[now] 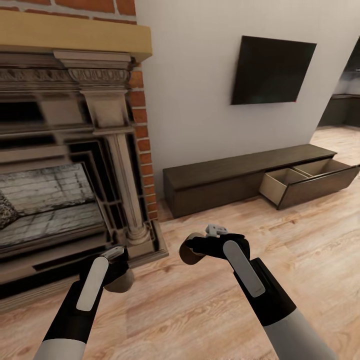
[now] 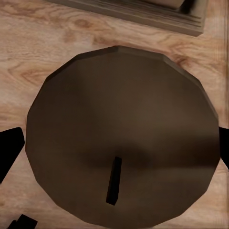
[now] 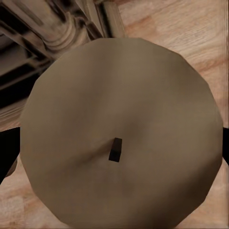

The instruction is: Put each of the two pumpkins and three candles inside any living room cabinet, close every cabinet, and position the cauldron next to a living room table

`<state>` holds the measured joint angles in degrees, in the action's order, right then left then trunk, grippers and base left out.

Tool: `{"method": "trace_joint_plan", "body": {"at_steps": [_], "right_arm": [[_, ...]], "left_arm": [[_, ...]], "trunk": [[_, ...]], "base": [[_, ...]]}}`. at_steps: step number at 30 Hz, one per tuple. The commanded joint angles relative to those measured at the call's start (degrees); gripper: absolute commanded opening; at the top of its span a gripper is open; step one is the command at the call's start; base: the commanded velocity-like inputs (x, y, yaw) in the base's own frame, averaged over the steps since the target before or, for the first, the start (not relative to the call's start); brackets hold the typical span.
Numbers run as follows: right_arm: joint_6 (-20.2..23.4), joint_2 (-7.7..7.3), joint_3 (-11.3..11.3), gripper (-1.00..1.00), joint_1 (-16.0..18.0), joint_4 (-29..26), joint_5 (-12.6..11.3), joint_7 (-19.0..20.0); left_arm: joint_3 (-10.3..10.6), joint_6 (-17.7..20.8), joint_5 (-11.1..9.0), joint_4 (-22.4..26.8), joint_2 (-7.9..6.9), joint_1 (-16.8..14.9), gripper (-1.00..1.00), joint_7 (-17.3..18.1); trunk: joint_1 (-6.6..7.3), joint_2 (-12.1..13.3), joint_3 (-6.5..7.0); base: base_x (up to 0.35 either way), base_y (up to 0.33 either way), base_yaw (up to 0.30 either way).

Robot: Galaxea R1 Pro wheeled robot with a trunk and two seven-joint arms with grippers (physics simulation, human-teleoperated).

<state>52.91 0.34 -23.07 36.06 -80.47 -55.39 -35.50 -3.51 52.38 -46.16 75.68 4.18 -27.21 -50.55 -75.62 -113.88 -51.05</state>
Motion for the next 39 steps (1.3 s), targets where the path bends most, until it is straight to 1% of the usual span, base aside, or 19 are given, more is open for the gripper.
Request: {"method": "trace_joint_plan", "body": {"at_steps": [1, 12, 17, 21, 23, 25, 27, 32, 39], "right_arm": [[0.0, 0.01, 0.0, -1.0, 0.1, 0.0, -0.6, -0.6], [0.0, -0.03, 0.0, -1.0, 0.1, 0.0, -0.6, -0.5], [0.0, -0.07, 0.0, -1.0, 0.1, 0.0, -0.6, -0.5], [-0.1, -0.07, 0.0, -1.0, 0.1, 0.0, -0.6, -0.5], [-0.1, -0.04, 0.6, -1.0, 0.1, 0.0, -0.6, -0.5], [0.0, -0.06, 2.4, -1.0, 0.1, 0.0, -0.6, -0.5], [0.0, -0.11, 3.1, -1.0, 0.1, 0.0, -0.7, -0.5], [0.0, -0.1, 3.6, -1.0, 0.1, 0.0, -0.7, -0.5], [0.0, -0.14, 3.7, -1.0, 0.1, 0.0, -0.7, -0.5]], "left_arm": [[-0.1, 0.1, -0.6, 0.1, 0.03, 0.0, -1.0, -0.5], [0.0, 0.1, -0.6, 0.0, 0.04, 0.0, -1.0, -0.5], [1.4, 0.0, -0.6, 0.0, -0.04, 0.0, -1.0, -0.7], [1.6, 0.0, -0.6, 0.0, -0.09, 0.0, -1.0, -0.7], [1.6, 0.0, -0.6, 0.0, -0.08, 0.0, -1.0, -0.7], [1.7, 0.0, -0.6, 0.0, -0.07, 0.0, -1.0, -0.7], [1.7, 0.1, -0.6, 0.0, -0.06, 0.0, -1.0, -0.7], [1.7, 0.0, -0.6, 0.0, -0.13, 0.0, -1.0, -0.7], [1.7, 0.0, -0.6, 0.0, -0.14, 0.0, -1.0, -0.7]], "trunk": [[0.01, 0.0, -0.05], [0.01, 0.0, -0.05], [0.01, 0.0, -0.05], [0.01, 0.0, -0.05], [0.01, 0.0, -0.06], [0.01, 0.0, -0.13], [0.01, 0.0, -0.25], [0.01, 0.0, -0.62], [0.01, 0.0, -1.16]], "base": [[0.0, 0.0, -0.215], [0.0, 0.0, -0.213], [0.0, 0.0, -0.212], [0.0, 0.0, -0.21], [0.0, 0.0, -0.2], [0.0, 0.0, -0.173], [0.0, 0.0, -0.156], [0.0, 0.0, -0.148], [0.0, 0.0, -0.146]]}}
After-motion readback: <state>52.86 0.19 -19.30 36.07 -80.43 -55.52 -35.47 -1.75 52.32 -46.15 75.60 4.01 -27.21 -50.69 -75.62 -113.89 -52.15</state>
